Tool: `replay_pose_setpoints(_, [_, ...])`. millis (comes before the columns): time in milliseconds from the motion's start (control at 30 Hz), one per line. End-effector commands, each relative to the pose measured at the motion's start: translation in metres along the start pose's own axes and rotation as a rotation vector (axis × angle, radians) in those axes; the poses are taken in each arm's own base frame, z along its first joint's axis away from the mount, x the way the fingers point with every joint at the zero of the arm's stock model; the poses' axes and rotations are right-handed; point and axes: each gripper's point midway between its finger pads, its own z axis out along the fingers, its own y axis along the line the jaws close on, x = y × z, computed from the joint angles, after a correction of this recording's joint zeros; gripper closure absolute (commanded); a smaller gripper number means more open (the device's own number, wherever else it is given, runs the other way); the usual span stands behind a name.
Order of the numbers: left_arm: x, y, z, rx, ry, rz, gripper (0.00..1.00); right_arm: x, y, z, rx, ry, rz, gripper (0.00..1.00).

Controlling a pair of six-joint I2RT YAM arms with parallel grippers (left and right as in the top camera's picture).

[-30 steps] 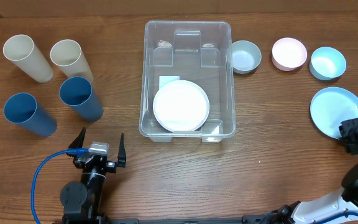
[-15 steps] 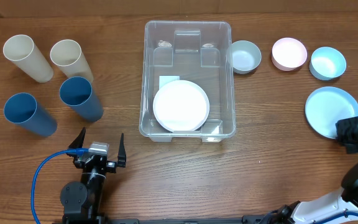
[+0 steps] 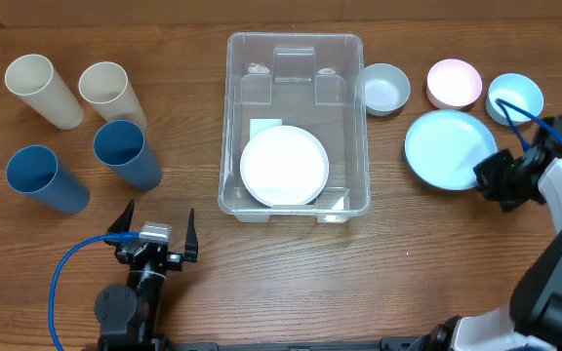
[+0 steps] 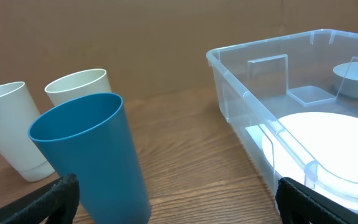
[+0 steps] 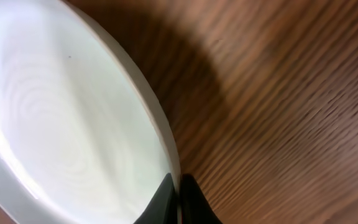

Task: Pack container
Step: 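Grasp the rim of the light-blue plate with the right gripper, then lift the light-blue plate and lower it onto the stack in the bin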

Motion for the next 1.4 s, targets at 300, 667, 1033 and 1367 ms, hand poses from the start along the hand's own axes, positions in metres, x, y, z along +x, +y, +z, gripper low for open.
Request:
replay_pose_setpoints(300, [0.000, 0.000, 0.000, 0.003, -0.006, 0.019, 0.00, 0.021, 0.102, -0.167, -0.403, -0.182, -0.275, 0.96])
replay_pose_setpoints(667, [0.000, 0.000, 0.000, 0.003, -0.006, 0.019, 0.00, 0.144, 0.165, -0.147, -0.394, -0.049, -0.643, 0.96])
replay_pose_setpoints(1033, [0.000, 0.000, 0.000, 0.003, -0.006, 0.019, 0.00, 0.207, 0.184, -0.072, -0.217, 0.030, -0.847, 0.96])
replay_pose_setpoints(1367, [0.000, 0.000, 0.000, 0.003, -0.006, 0.019, 0.00, 0.231, 0.184, 0.007, -0.109, 0.137, -0.897, 0.86])
